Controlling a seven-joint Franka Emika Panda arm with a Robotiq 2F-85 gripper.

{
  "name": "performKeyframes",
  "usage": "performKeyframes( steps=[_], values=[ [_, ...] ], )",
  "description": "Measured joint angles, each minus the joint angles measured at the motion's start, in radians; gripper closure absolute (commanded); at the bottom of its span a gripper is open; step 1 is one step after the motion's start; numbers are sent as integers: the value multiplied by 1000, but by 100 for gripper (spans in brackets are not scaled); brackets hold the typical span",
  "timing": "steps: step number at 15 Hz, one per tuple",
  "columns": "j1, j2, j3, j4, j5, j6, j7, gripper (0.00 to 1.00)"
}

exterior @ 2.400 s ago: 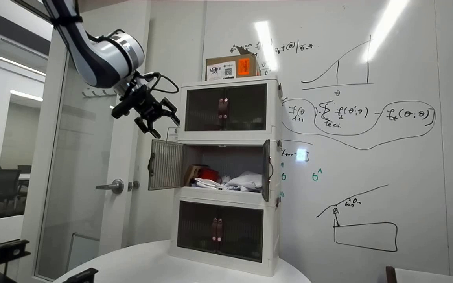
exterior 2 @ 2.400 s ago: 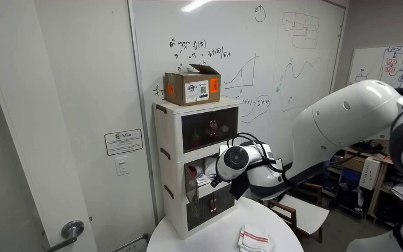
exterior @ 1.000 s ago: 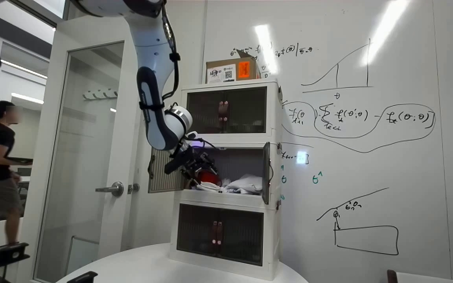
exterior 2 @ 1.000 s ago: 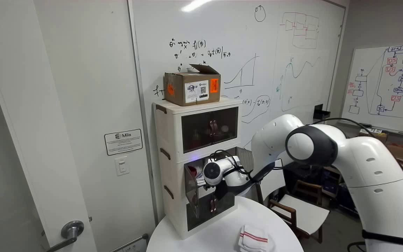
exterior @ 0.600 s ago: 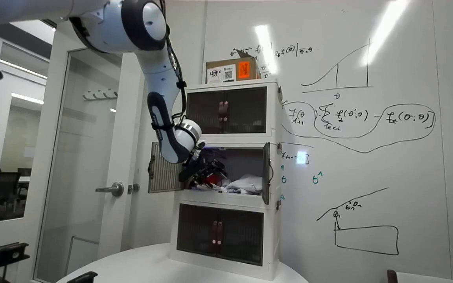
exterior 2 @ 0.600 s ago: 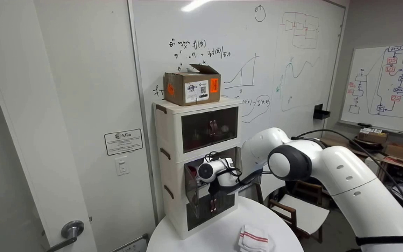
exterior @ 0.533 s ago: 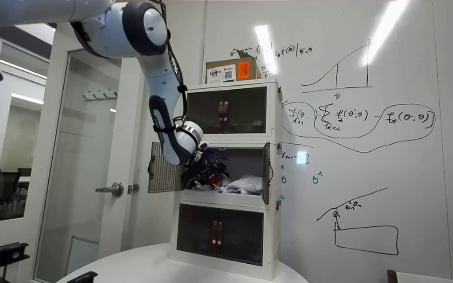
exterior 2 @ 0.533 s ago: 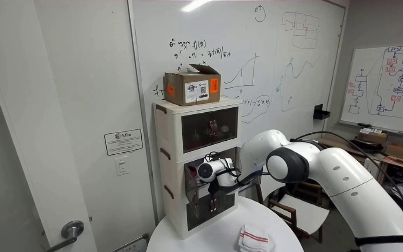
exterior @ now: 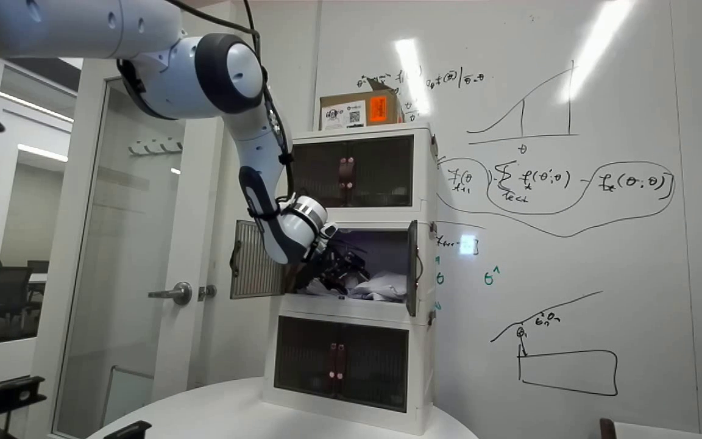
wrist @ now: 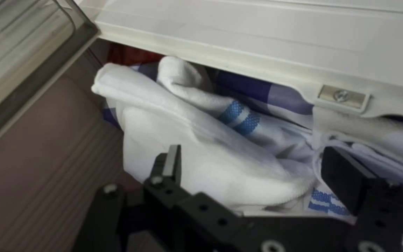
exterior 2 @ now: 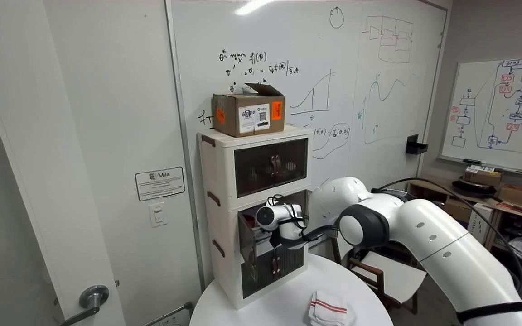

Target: Pick up one tea towel from the middle cabinet and put it on the table

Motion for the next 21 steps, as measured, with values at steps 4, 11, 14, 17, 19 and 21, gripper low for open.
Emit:
performKeyframes(
  steps=[4, 11, 14, 17, 19, 21],
  values=[
    [34, 4, -58, -6, 13, -20, -100, 0],
    [83, 7, -148, 2, -89, -8, -231, 0],
    [85, 7, -166, 6, -164, -8, -233, 0],
    [84, 7, -175, 10, -229, -11, -233, 0],
    [81, 7, -176, 12, -263, -11, -234, 0],
    [78, 7, -176, 13, -284, -11, -241, 2]
  ],
)
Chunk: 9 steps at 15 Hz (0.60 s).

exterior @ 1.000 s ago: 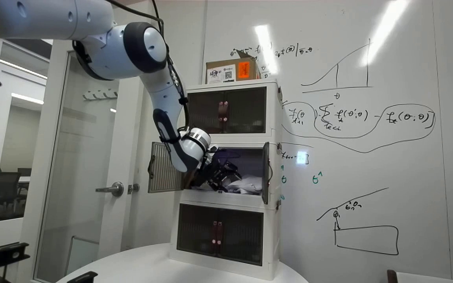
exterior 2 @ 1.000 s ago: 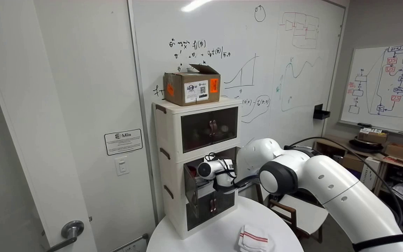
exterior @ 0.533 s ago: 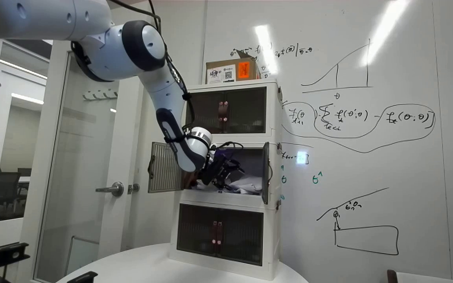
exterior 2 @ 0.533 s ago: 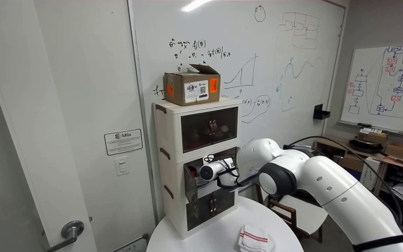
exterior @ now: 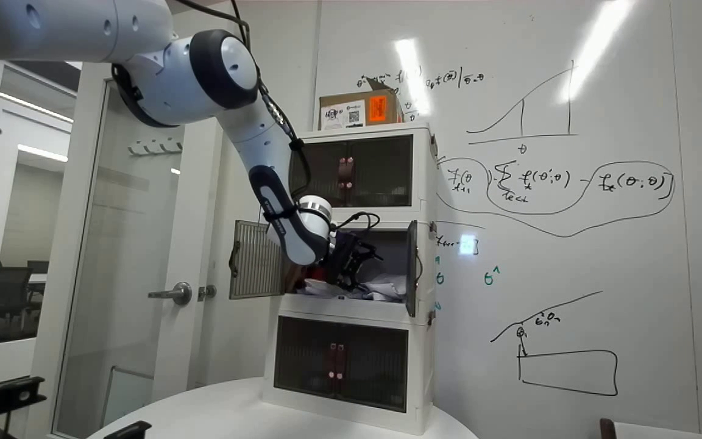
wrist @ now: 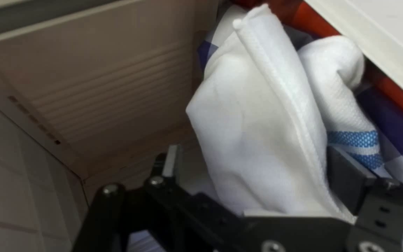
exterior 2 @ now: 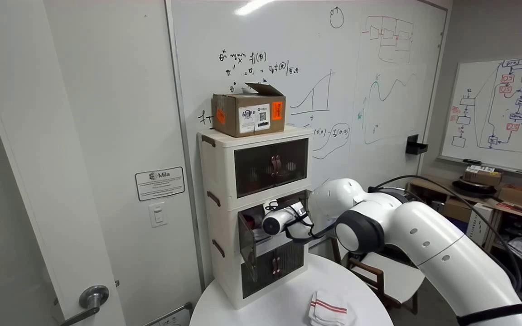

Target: Pick up one tea towel from the middle cabinet and put it on the table

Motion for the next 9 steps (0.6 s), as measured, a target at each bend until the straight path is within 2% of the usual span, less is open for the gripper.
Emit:
performKeyframes(
  steps=[1, 2, 3, 9],
  values=[
    [-1, 0, 0, 0, -7, 0, -9, 26],
    [-3, 0, 0, 1, -10, 0, -23, 27],
    [-4, 0, 0, 1, -12, 0, -38, 32],
    [-6, 0, 5, 1, -12, 0, -98, 77]
  ],
)
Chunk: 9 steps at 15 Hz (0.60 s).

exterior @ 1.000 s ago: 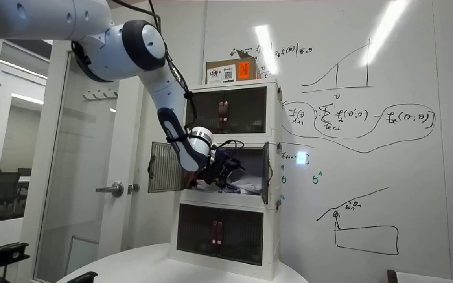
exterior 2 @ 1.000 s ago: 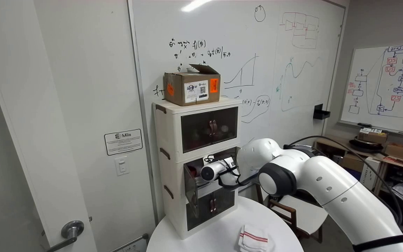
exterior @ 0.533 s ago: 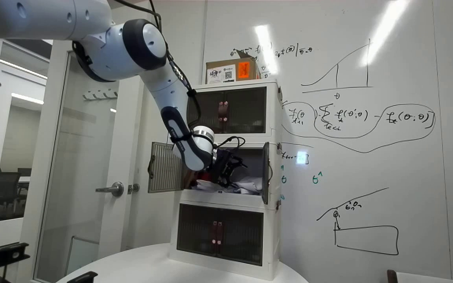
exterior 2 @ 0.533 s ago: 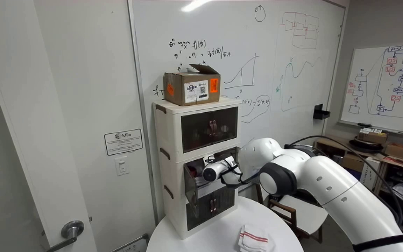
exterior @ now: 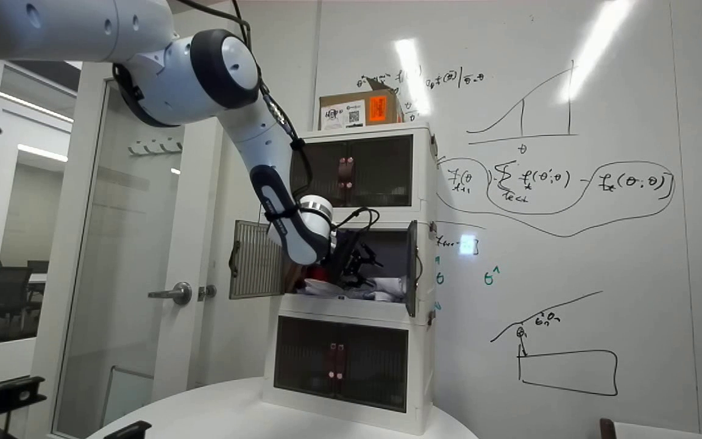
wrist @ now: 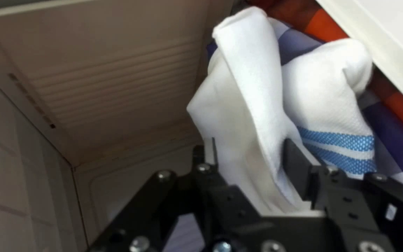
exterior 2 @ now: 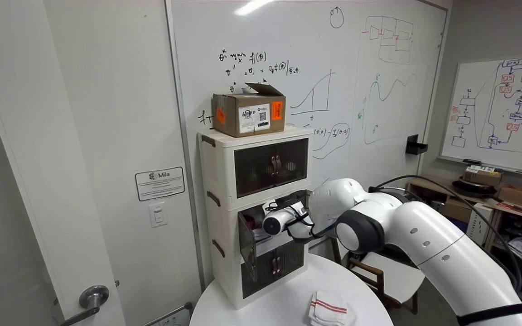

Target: Pick up one tea towel from the middle cabinet and put it on the table

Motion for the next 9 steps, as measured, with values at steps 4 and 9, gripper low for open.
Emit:
performKeyframes(
  steps=[4, 9],
  values=[
    [-1, 0, 22, -1, 11, 0, -1, 100],
    [-4, -33, 56, -46, 47, 22, 81, 99]
  ],
)
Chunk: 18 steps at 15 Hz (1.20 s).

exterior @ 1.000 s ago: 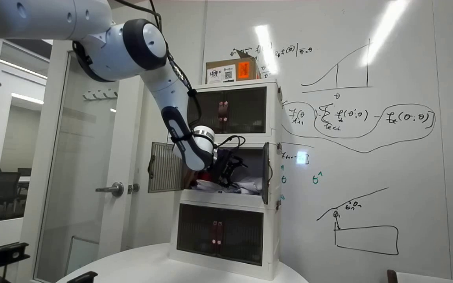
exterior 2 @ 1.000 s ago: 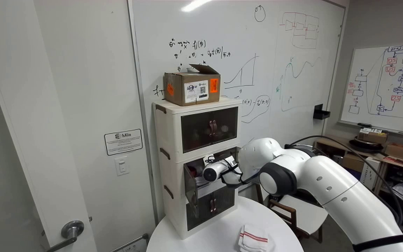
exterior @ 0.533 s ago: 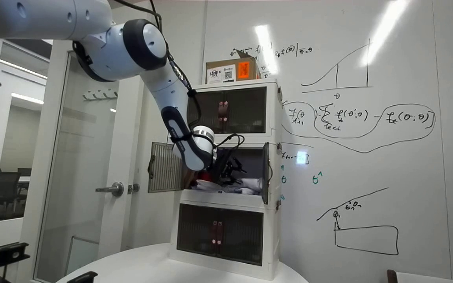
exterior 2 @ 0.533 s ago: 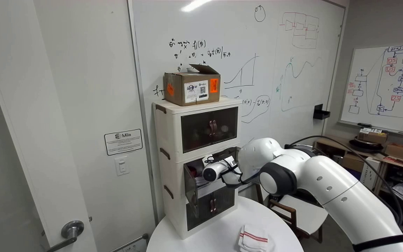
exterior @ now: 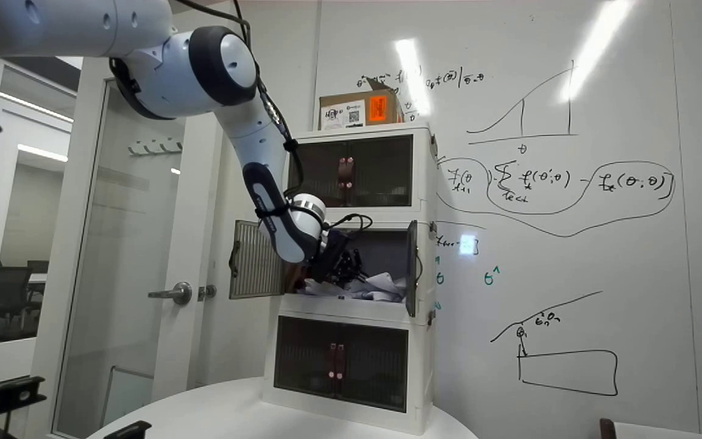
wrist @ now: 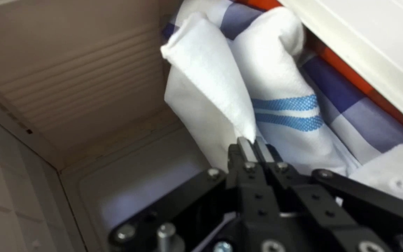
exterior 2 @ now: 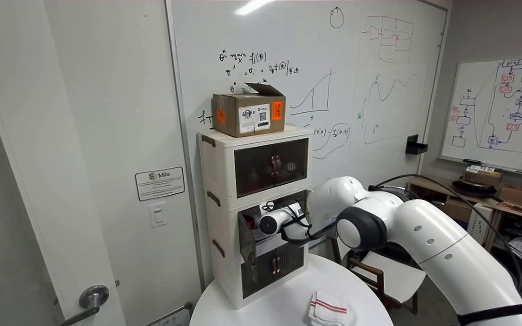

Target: Pick up one tea towel from the middle cabinet and put it on the table

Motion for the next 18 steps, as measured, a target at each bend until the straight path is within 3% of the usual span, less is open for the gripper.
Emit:
performKeyframes(
  steps=[10, 18],
  values=[
    [-20, -342, -8, -316, -25, 98, 440, 99],
    [-91, -613, -12, -575, -75, 327, 611, 99]
  ],
)
